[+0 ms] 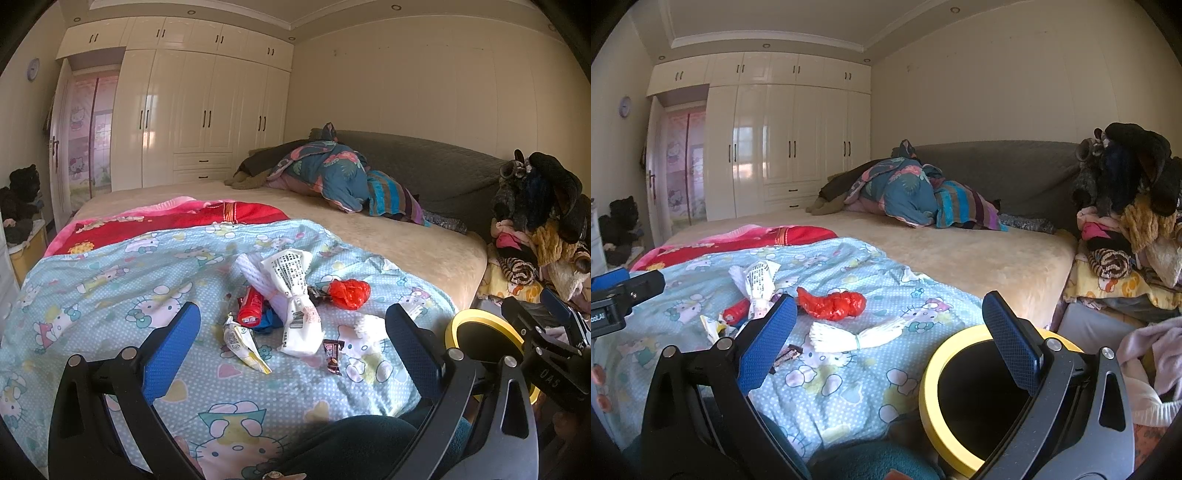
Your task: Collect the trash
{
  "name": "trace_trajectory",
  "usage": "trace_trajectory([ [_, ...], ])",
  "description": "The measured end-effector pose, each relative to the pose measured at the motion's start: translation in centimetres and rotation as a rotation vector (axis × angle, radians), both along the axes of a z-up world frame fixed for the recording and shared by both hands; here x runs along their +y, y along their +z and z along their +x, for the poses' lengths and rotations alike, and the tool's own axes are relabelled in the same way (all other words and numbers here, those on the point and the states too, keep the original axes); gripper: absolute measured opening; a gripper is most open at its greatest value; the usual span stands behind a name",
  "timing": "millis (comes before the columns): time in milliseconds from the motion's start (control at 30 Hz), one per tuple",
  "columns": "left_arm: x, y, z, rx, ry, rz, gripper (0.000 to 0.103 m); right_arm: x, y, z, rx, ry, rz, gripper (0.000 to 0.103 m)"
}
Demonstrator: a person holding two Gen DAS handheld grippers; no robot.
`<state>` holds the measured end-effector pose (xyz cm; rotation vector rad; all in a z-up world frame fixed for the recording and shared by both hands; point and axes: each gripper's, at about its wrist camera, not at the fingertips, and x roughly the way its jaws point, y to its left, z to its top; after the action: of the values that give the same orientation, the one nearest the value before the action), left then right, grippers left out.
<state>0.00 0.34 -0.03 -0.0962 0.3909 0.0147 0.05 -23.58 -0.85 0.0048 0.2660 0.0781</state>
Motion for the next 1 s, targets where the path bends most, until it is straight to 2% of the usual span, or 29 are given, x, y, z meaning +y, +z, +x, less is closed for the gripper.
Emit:
trace_trajectory([
  [767,0.2,0.1,-0.2,0.006,0.002,-0.003,0.097,0.1,-0.4,0.1,0.007,0.000,-0.003,0.093],
  [1000,0.5,-0.8,0.6,0.028,-0.021,-0.018,0.097,0.5,-1.4,0.7,0.022,0.009,-0.001,0.093],
])
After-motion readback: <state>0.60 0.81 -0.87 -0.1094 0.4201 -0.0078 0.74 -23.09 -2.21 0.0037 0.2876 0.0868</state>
